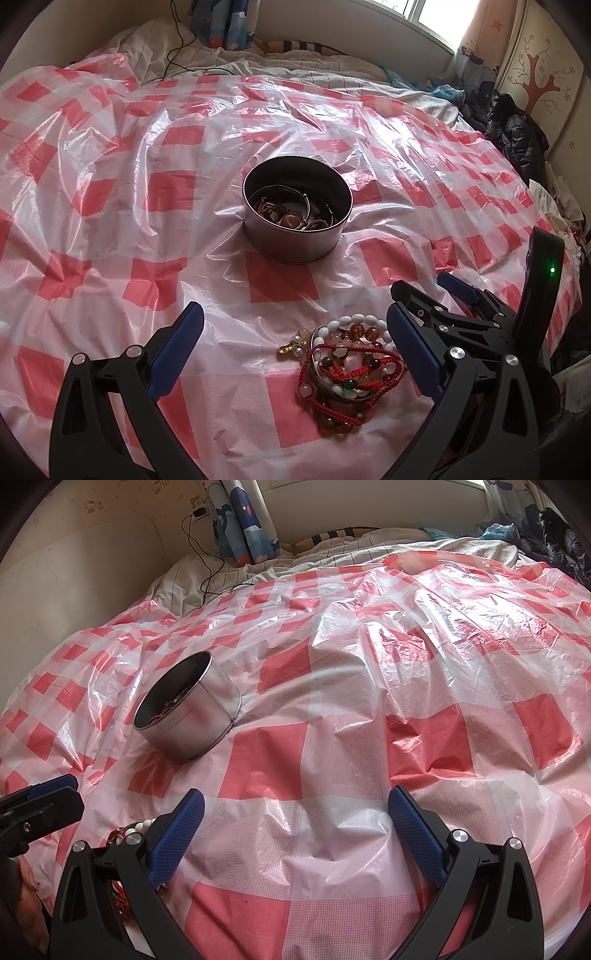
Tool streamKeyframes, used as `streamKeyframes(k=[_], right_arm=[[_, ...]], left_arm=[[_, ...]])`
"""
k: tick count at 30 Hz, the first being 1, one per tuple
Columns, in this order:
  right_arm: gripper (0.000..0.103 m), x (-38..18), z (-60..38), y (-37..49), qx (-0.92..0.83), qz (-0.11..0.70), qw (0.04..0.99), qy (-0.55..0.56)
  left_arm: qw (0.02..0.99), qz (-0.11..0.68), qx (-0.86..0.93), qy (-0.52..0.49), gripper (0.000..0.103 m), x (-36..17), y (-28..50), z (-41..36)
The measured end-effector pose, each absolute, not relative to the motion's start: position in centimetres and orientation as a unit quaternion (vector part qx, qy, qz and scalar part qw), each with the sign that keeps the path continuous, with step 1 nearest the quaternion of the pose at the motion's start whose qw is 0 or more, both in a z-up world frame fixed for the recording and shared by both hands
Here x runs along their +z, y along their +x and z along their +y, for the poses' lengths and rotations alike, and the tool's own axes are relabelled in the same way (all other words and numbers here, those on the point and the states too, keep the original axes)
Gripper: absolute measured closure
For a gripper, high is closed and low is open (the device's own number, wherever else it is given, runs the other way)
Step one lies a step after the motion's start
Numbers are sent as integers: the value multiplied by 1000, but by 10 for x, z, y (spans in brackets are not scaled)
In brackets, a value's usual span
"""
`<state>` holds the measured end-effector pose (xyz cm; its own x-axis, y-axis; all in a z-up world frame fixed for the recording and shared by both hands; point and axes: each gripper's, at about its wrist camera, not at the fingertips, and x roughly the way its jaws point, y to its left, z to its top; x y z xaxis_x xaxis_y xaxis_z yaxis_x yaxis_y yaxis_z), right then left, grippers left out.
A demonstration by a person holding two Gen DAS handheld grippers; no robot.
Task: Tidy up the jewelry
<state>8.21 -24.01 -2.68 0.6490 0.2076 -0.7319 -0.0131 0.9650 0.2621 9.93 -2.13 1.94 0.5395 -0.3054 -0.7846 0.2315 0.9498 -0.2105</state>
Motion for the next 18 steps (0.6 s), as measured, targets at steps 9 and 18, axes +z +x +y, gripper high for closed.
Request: streamKeyframes(k=[9,18], right_arm=[[7,-27,-240,82,61,414,900,118],[7,-27,-240,82,62,414,900,118]], left_arm=[[876,455,-154,-40,8,19,99,-22],[875,457,-154,-38,8,18,98,-24]])
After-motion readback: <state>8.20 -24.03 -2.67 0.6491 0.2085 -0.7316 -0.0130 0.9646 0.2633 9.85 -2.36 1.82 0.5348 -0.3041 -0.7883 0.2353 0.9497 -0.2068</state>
